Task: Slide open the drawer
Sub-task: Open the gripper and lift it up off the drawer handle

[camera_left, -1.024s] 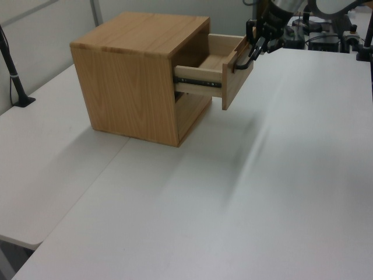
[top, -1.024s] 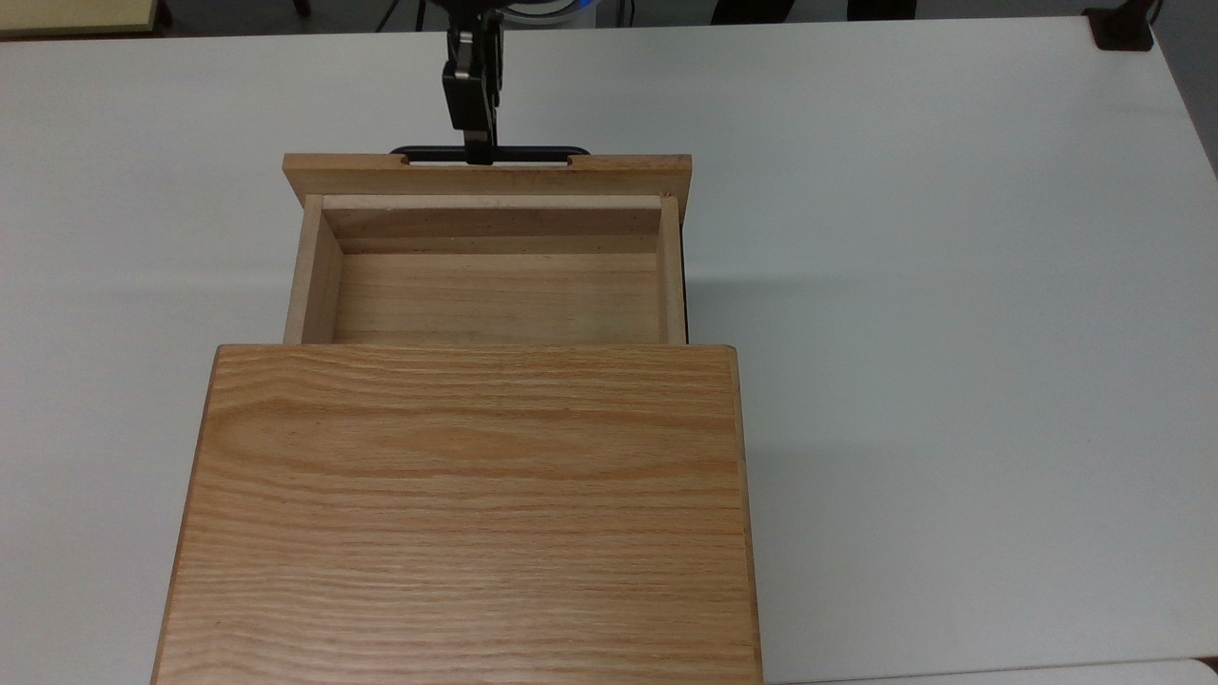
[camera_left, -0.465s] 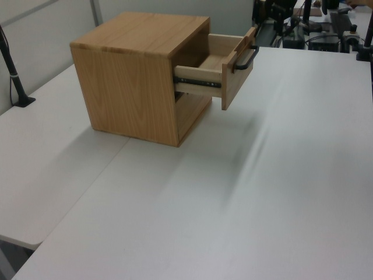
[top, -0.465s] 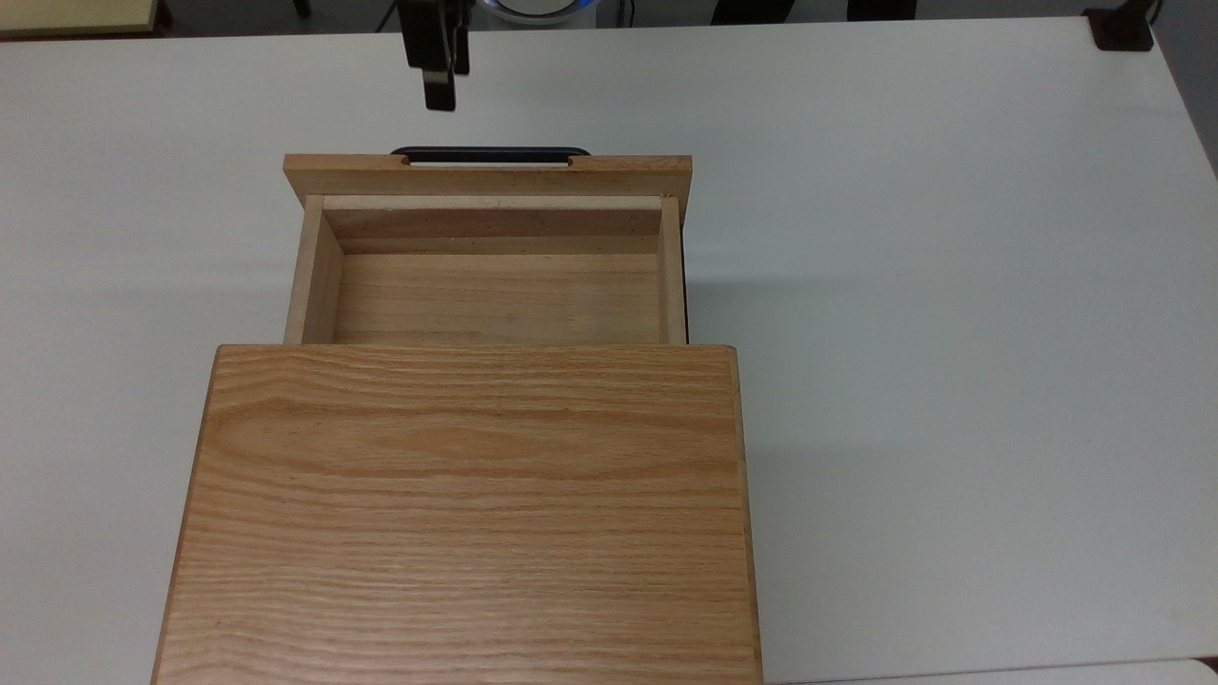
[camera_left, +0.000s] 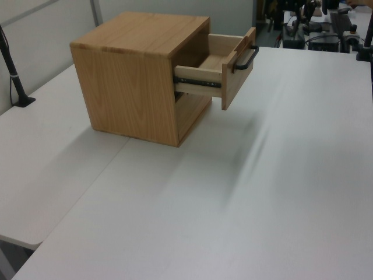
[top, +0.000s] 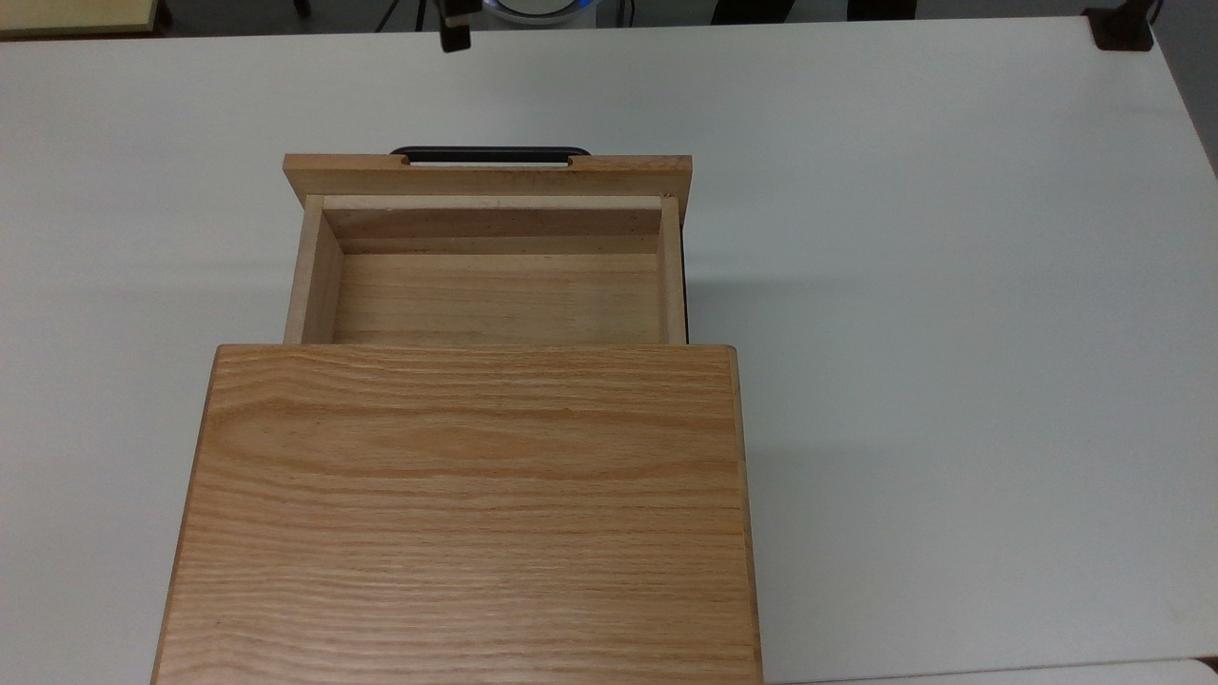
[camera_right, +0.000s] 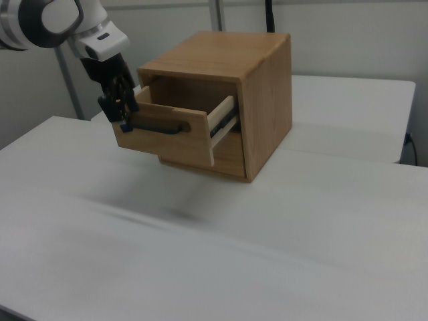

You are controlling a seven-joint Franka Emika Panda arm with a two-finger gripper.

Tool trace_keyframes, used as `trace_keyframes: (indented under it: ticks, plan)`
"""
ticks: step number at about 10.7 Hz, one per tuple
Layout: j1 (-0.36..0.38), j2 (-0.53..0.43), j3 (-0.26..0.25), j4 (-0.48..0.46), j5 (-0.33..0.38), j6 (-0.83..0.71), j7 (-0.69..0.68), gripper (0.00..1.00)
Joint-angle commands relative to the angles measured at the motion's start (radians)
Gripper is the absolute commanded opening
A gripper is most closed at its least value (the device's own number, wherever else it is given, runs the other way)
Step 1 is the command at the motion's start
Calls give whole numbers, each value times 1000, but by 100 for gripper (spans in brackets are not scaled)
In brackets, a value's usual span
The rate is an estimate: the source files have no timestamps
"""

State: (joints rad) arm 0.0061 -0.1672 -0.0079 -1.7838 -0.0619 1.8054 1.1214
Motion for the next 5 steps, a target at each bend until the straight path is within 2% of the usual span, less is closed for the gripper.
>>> trace_keyframes:
  ticks: [1,3,4,5]
  plan:
    - [14,0,-6,24,-10,-150,-488,82]
    - [9,5,-6,24,-10,-202,-769,84]
    - [9,8,-6,24,-33,-211,-857,95]
    - [12,12,-4,26,-76,-213,-923,99]
